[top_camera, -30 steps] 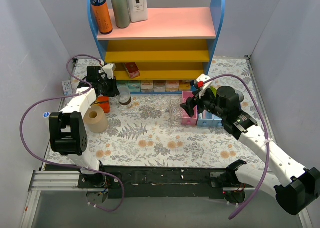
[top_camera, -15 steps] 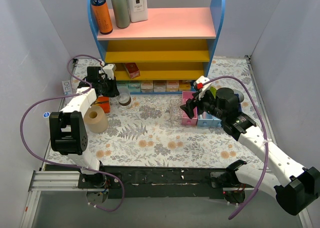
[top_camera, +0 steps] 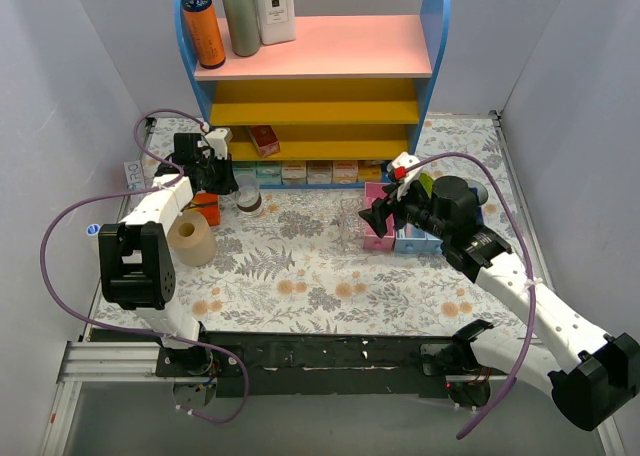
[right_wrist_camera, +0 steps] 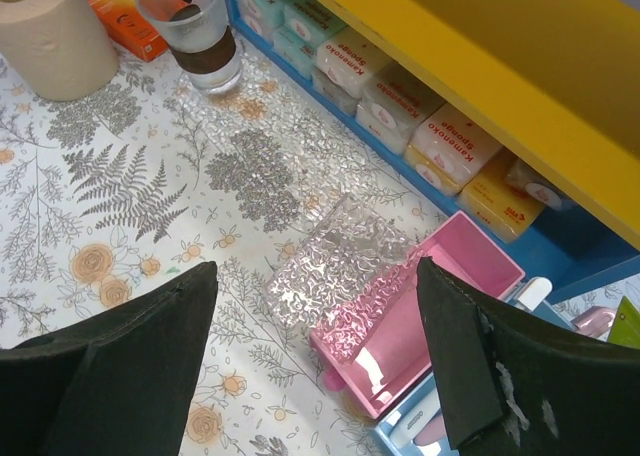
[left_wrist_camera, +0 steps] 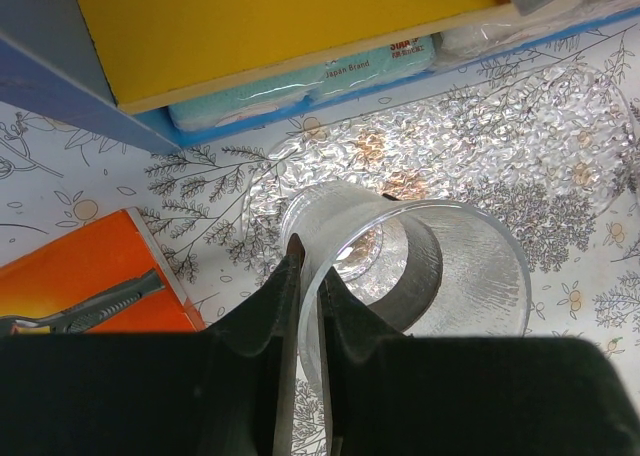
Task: Prepare toiletry sets of a toothbrush and toothpaste on the tray
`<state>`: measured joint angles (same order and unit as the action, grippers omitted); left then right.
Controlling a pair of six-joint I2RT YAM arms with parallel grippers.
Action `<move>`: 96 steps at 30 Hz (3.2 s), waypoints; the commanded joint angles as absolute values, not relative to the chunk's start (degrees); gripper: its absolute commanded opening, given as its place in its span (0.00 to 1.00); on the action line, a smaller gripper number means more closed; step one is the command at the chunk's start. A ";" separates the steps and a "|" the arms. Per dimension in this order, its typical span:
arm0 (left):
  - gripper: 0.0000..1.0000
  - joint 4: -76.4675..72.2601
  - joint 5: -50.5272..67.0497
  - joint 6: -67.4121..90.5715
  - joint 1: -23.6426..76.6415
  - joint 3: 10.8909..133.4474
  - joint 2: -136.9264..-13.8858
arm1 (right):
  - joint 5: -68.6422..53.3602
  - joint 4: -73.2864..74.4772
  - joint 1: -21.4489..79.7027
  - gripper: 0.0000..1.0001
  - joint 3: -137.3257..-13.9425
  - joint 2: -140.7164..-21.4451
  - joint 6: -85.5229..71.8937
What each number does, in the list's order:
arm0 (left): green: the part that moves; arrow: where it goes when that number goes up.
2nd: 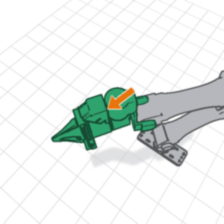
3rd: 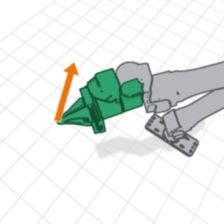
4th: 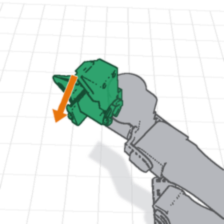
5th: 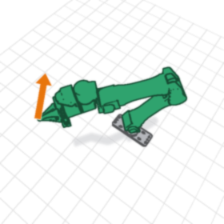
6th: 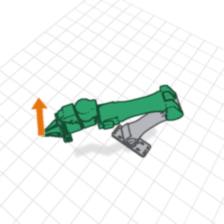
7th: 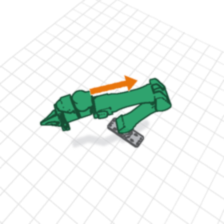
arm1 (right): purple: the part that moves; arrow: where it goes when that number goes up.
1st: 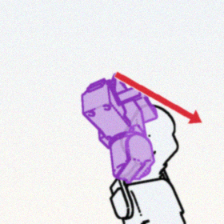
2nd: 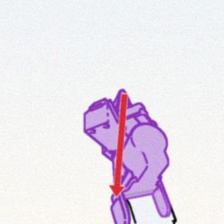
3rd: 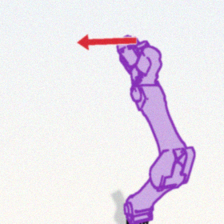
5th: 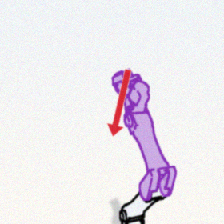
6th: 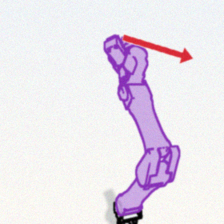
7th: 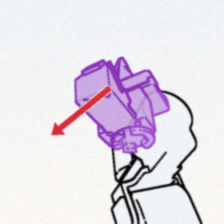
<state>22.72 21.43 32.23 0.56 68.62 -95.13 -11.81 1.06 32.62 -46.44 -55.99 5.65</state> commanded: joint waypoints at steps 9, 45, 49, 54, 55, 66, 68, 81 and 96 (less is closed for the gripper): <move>0.00 21.62 21.62 32.08 1.67 70.49 -96.33 | -13.01 -2.81 32.43 0.87 -45.79 -56.43 4.66; 0.09 23.29 19.16 32.69 3.96 71.72 -99.05 | -12.57 -3.69 32.43 0.90 -44.21 -56.25 4.57; 0.13 23.38 18.90 32.87 4.04 71.81 -99.23 | -12.48 -3.69 32.43 0.90 -44.12 -56.16 4.57; 0.20 23.38 18.98 33.22 4.04 71.81 -99.40 | -12.83 -3.69 32.43 0.90 -44.03 -56.25 4.48; 0.21 23.47 18.81 33.31 4.04 71.81 -99.40 | -12.83 -3.69 32.43 0.90 -44.03 -56.25 4.48; 0.24 23.38 17.93 34.28 4.13 72.25 -99.67 | -12.74 -3.60 32.43 0.90 -43.77 -56.07 4.40; 0.24 23.29 17.49 34.54 4.13 72.42 -99.93 | -12.74 -3.69 32.43 0.90 -43.77 -56.07 4.39; 0.21 22.15 17.23 35.95 4.13 72.42 -100.28 | -12.75 -4.31 32.43 0.90 -43.15 -56.34 4.04; 0.39 21.18 15.73 37.70 4.13 71.63 -98.09 | -12.66 -4.04 32.43 0.90 -43.07 -56.60 4.22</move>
